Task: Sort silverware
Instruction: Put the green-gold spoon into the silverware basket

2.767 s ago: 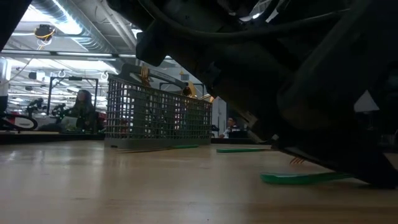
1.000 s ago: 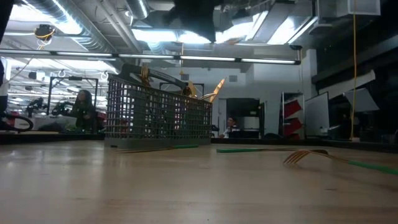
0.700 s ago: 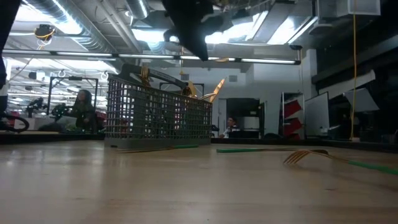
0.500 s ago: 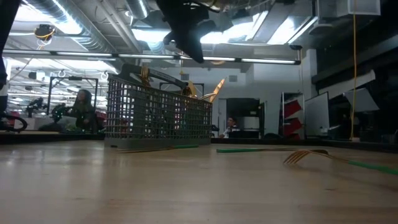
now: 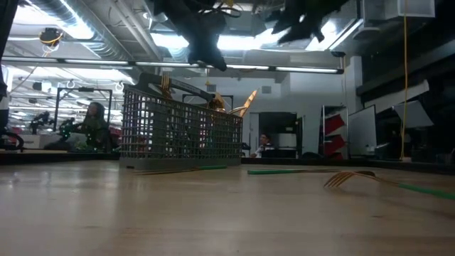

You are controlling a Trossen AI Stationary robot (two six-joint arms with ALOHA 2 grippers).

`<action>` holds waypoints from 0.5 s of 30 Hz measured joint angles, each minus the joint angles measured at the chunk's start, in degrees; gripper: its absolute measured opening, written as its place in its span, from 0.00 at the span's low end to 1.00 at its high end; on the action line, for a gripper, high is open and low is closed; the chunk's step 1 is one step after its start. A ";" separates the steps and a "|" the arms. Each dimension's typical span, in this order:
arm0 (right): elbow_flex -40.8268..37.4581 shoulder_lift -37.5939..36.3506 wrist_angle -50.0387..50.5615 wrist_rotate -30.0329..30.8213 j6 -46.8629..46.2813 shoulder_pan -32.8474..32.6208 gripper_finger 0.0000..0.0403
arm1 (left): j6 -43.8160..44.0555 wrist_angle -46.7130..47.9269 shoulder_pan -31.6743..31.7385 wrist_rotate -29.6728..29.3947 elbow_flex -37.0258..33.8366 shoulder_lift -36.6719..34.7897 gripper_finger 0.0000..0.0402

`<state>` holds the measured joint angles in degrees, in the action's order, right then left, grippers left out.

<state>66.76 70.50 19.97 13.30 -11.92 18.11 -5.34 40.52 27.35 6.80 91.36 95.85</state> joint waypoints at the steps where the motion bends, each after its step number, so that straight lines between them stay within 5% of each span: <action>1: -0.53 1.08 -0.87 0.00 -0.47 0.83 0.50 | -0.69 -0.05 0.19 0.99 0.00 0.00 0.01; 15: -1.90 11.48 -7.80 -1.17 -4.36 10.24 0.50 | -2.53 -1.96 4.52 8.23 -0.01 0.02 0.01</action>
<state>64.86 81.98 12.17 12.13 -16.28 28.35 -7.87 38.56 31.88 15.04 91.35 95.88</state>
